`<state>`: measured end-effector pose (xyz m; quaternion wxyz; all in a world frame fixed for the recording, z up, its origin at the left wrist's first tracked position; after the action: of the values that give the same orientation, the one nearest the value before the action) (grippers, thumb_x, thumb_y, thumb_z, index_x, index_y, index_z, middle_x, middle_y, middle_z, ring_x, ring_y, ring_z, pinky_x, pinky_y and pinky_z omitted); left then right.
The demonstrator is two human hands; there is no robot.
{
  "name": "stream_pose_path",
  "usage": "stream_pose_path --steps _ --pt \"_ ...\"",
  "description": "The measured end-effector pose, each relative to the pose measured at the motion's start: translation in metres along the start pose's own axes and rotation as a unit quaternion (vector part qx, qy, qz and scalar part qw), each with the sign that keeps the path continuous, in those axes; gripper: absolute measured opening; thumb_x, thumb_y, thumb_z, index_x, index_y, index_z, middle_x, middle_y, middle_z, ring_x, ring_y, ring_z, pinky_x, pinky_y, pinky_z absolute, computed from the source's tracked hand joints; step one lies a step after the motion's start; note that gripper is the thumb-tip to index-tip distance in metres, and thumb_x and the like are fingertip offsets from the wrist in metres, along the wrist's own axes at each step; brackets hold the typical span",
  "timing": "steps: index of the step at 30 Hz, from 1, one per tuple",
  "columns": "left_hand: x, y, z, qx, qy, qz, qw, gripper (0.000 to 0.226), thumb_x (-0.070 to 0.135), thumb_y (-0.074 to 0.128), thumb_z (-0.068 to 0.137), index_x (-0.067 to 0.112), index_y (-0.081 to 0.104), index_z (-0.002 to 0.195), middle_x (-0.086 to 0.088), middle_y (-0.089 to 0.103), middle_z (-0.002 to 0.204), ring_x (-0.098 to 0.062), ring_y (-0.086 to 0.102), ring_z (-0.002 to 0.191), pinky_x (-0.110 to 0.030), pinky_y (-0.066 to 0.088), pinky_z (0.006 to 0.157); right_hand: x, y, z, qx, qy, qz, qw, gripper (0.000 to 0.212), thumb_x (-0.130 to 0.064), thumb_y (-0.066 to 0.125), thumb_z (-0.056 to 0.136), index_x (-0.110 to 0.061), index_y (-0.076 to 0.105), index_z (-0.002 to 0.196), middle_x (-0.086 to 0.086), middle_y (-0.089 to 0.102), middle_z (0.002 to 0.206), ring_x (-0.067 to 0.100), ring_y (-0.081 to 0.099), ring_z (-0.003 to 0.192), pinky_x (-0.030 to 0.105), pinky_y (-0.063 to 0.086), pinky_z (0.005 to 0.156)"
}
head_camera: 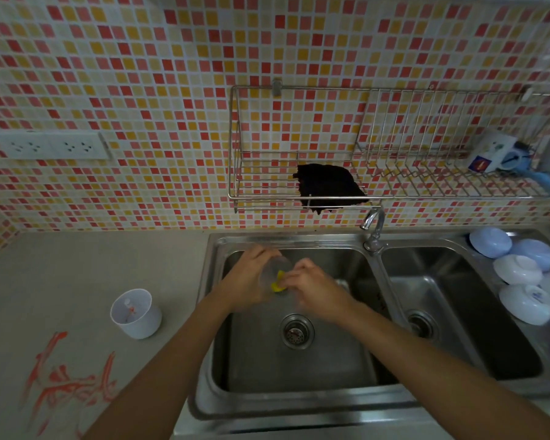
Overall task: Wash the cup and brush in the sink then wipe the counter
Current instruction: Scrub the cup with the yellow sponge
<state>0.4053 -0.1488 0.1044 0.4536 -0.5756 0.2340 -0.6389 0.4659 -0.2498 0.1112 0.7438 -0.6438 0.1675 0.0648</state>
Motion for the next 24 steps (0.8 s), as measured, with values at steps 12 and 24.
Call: stream_pose_path --steps 12,24 --pt "-0.02 -0.005 -0.021 0.031 0.001 -0.067 0.997 0.074 0.015 0.081 0.063 0.02 0.049 0.13 0.001 0.051 0.129 -0.01 0.044 0.12 -0.028 0.035 0.106 -0.021 0.016 -0.009 0.136 0.111 0.155 0.972 0.025 -0.009 0.065 0.086 -0.019 0.073 0.107 -0.007 0.073 0.094 -0.003 0.05 0.077 0.009 0.043 0.078" --pt "-0.022 -0.001 -0.019 0.033 -0.029 -0.054 0.998 0.079 0.025 0.084 0.064 0.024 0.046 0.134 0.006 0.05 0.132 -0.014 0.042 0.123 -0.016 0.023 0.102 -0.023 0.016 -0.006 0.126 0.066 -0.05 0.989 0.029 -0.004 0.069 0.075 -0.022 0.074 0.097 -0.008 0.073 0.093 0.018 0.053 0.084 0.022 0.049 0.076"
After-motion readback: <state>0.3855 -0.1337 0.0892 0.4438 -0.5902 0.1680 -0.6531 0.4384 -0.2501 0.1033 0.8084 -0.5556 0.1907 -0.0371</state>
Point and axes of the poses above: each hand's wrist, its own z-axis towards the middle knuckle, its own y-axis out of the palm, x = y × z, the point moved 7 cm from there along z, towards the middle knuckle
